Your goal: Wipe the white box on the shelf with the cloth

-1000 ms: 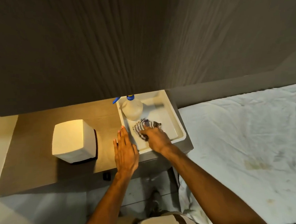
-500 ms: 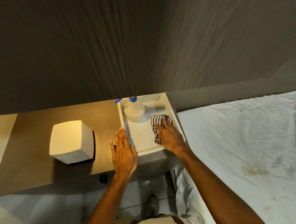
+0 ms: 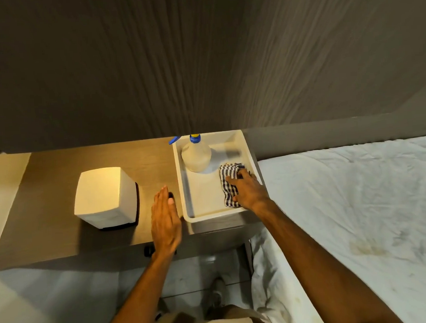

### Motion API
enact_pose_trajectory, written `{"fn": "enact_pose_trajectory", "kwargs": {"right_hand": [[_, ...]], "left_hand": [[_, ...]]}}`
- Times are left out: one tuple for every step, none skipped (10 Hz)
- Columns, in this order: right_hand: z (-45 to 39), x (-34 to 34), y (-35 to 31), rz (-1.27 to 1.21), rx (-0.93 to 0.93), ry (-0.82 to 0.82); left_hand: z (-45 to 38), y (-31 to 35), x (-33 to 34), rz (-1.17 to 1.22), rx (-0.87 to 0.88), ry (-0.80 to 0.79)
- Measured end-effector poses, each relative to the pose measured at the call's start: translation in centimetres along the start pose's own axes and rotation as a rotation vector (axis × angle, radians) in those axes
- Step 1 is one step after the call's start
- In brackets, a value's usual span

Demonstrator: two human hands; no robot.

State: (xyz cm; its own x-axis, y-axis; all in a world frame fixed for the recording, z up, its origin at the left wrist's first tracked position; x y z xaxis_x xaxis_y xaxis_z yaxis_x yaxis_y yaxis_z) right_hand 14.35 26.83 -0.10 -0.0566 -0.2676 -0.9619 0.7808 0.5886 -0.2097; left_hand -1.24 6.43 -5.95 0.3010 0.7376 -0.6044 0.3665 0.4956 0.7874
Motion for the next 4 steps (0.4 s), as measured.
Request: {"fn": "enact_pose_trajectory", "kwargs": {"right_hand": [[0.6, -0.4, -0.3, 0.019, -0.002, 0.008], [1.5, -0.7, -0.7, 0.004, 0.021, 0.036], [4.1, -2.9, -2.0, -0.067, 0.011, 0.154], [8.7, -6.3, -2.5, -0.225, 0.023, 0.381]], "left_hand": [[0.2, -2.2, 0.2, -0.401, 0.187, -0.051], [0.7, -3.0, 0.9, -0.538, 0.246, -0.044], [0.6, -2.4, 0.4, -0.589, 0.284, -0.032], [0.6, -2.7, 0.3, -0.573, 0.279, -0.018]]}}
Point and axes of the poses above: each hand's wrist, its own z-axis away from the middle knuckle, its own x-axis out of the palm, y = z × x, the point moved 2 cm from there along -z, towards the middle knuckle, and after that the axes turned 14 degrees about y, right-handed, at the moved point
